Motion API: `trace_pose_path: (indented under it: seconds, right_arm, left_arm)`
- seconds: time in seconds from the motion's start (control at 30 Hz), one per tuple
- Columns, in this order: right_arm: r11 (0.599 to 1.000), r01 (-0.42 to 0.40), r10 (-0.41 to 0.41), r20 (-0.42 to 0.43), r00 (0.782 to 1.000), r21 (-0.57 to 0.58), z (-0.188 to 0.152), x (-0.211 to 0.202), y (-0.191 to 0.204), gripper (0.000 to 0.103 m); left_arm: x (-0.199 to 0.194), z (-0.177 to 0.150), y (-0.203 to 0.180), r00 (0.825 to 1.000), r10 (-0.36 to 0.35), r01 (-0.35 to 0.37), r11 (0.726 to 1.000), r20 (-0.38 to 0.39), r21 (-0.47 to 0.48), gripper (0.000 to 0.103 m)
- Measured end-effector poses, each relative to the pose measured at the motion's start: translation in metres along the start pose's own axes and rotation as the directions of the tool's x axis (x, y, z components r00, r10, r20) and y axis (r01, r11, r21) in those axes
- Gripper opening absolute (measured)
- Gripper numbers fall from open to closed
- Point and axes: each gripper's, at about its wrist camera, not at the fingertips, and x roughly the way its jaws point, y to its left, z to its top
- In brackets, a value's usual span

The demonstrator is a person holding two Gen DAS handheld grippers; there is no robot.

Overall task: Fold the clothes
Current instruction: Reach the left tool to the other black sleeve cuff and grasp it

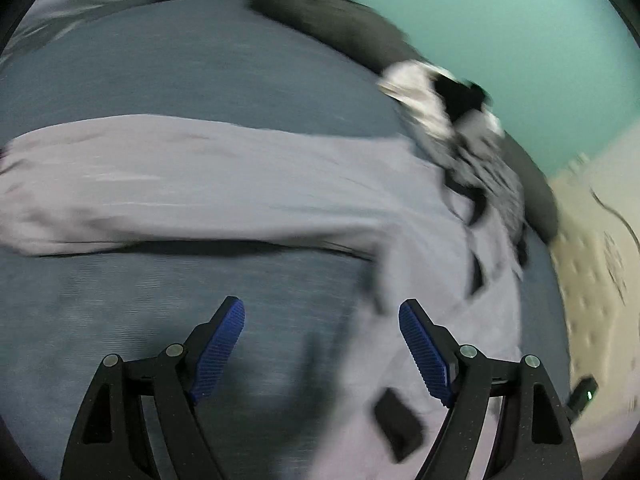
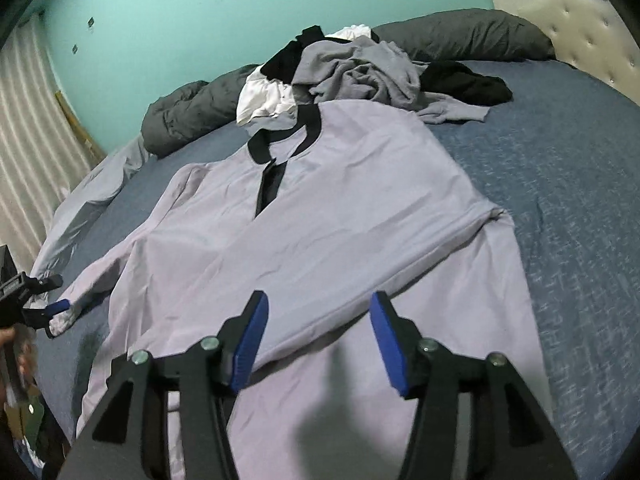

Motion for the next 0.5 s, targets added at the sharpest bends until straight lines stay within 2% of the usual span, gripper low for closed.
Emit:
trace_pose_path:
  seconds: [0.2, 0.33, 0.5]
  right_arm:
    - [1.000, -0.024, 0.024, 0.022, 0.999, 0.001, -0.006, -0.002, -0.003, 0.057]
    - [0.999, -0.020, 0.019, 0.011, 1.000, 0.032, -0.010, 0.004, -0.011, 0.057]
    - [0.999, -0.027, 0.027, 0.013, 1.000, 0.046, -0.008, 0.005, -0.014, 0.057]
  left_arm:
    - [-0.028, 0.023, 0.089, 0.992, 0.108, -0.098, 0.985, 0.063, -0.145, 0.083]
    - [-0.036, 0.030, 0.130, 0.981, 0.166, -0.144, 0.969, 0.102, -0.199, 0.083]
    - [-0.039, 0.032, 0.163, 0.976, 0.179, -0.140, 0.950, 0.121, -0.278, 0.082]
